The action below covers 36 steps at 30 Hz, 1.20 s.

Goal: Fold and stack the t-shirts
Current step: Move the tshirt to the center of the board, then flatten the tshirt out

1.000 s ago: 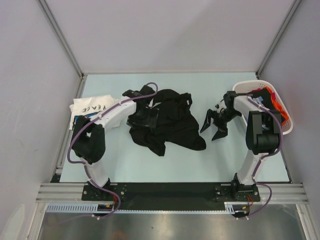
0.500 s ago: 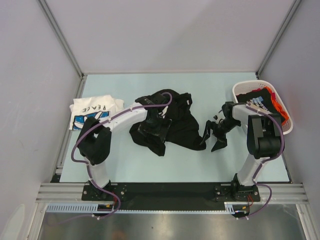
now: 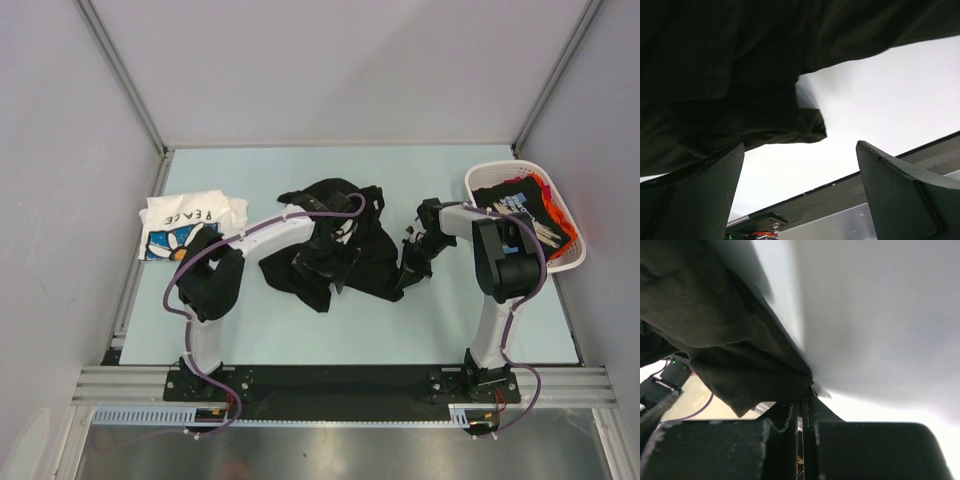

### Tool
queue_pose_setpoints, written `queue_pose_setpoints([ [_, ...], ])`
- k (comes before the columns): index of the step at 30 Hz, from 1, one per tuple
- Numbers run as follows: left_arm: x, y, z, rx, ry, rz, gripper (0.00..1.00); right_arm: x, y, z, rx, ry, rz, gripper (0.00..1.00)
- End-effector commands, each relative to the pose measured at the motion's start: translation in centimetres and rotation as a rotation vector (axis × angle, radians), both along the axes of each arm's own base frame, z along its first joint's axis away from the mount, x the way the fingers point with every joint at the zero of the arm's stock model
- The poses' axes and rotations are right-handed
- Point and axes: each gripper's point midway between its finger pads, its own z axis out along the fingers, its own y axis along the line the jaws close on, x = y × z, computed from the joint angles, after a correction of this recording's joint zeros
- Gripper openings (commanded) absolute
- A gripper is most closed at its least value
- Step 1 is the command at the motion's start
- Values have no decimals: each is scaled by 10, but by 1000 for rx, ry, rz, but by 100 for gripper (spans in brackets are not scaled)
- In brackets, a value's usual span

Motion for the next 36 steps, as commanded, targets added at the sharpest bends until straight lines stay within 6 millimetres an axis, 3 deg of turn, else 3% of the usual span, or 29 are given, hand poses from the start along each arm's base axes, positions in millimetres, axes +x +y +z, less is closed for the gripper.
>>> queue_pose_setpoints([
  [1,-12,-16,7,-16,21,-93,100,29,-3,2,-72,-104,16,0],
  [4,-16,-23,2,-13,27,-125,100,36,-7,8,-92,-130,22,0],
  [9,-13,-10,-20,92,32,-113,97,45,-7,18,-87,-157,7,0],
  [10,-13,-8,-28,111,42,-110,80,48,-7,20,-84,-165,7,0],
  [12,-12,-3,-39,157,51,-110,55,51,-9,22,-85,-175,-1,0],
  [13,-10,1,-44,185,47,-108,22,54,-8,25,-84,-187,-2,0],
  [14,-8,7,-47,219,41,-100,1,56,-9,26,-84,-191,-5,0],
  [17,-2,34,-55,330,20,-57,0,65,-13,34,-97,-226,-12,0],
  [20,10,54,-44,304,-4,88,0,81,-22,53,-112,-301,-35,0],
  [25,48,95,11,208,-166,348,0,113,-51,102,-200,-485,-97,0],
  [30,65,133,70,230,-360,505,0,136,-76,152,-258,-640,-172,0],
  [36,75,141,120,123,-484,648,0,148,-96,203,-290,-789,-256,0],
])
